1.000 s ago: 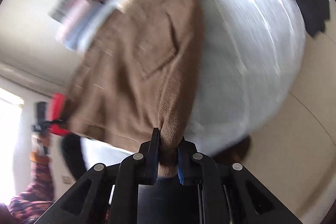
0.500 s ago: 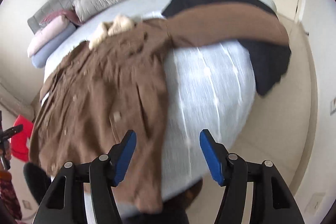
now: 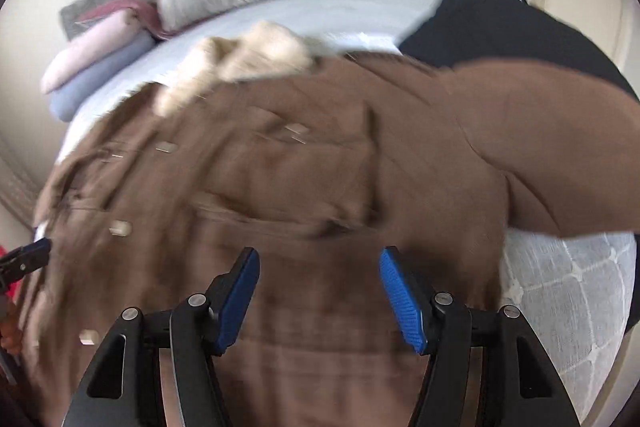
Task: Fold large clothes
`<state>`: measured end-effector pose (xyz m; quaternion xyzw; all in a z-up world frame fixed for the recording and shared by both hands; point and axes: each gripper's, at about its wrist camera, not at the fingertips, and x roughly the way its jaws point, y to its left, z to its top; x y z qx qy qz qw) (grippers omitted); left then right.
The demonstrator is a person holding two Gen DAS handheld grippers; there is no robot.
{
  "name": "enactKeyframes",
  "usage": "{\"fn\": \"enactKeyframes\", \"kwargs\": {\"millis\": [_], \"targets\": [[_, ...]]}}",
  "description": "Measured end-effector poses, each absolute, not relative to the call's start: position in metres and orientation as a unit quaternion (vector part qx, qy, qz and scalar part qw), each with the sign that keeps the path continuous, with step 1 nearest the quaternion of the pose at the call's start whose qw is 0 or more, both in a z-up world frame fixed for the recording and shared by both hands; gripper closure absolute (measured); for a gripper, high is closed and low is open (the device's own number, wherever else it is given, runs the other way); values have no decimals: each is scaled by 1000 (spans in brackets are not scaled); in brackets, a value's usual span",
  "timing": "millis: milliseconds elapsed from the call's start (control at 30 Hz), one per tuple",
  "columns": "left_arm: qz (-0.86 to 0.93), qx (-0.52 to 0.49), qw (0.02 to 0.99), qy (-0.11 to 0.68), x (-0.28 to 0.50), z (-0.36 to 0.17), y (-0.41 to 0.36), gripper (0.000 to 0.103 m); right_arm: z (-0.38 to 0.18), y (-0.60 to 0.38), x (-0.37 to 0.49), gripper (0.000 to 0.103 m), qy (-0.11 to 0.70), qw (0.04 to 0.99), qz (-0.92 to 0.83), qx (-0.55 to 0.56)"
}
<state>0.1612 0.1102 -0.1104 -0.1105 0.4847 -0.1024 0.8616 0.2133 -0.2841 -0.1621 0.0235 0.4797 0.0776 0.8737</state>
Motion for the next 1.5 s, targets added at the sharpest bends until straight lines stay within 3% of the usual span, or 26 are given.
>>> {"fn": "enactKeyframes", "kwargs": {"millis": [67,133,233,300,400,533,700,900,1167,1267,1333,1400,1500], "targets": [[-117,-87,864,481,159,-103,114,25,-161,-308,207,59,471,875,89,62],[-105,-92,876,461,155,-90,128,25,-146,-318,200,59,476,875,61,70],[-66,-136,881,448,154,-85,158,24,-119,-309,196,47,471,882,-11,15],[-45,-171,881,439,153,-85,180,24,-106,-301,189,30,449,893,-17,14],[-15,-211,879,426,149,-88,211,24,-93,-289,177,20,430,902,20,32],[55,-240,877,413,140,-95,253,23,-96,-272,169,19,423,903,54,47],[101,-355,836,407,133,-117,317,23,-107,-257,170,19,457,883,92,57],[109,-472,803,347,134,-134,376,23,-104,-251,166,19,452,884,104,54],[156,-510,790,304,157,-145,411,27,-109,-251,172,19,456,883,97,58],[192,-525,777,288,163,-150,421,46,-110,-252,173,19,455,883,94,61],[224,-512,776,292,167,-147,426,79,-109,-254,173,19,455,884,92,61],[232,-506,781,282,167,-138,429,90,-108,-255,173,19,452,885,92,60],[247,-471,813,238,160,-99,421,93,-106,-259,172,19,449,887,88,63]]}}
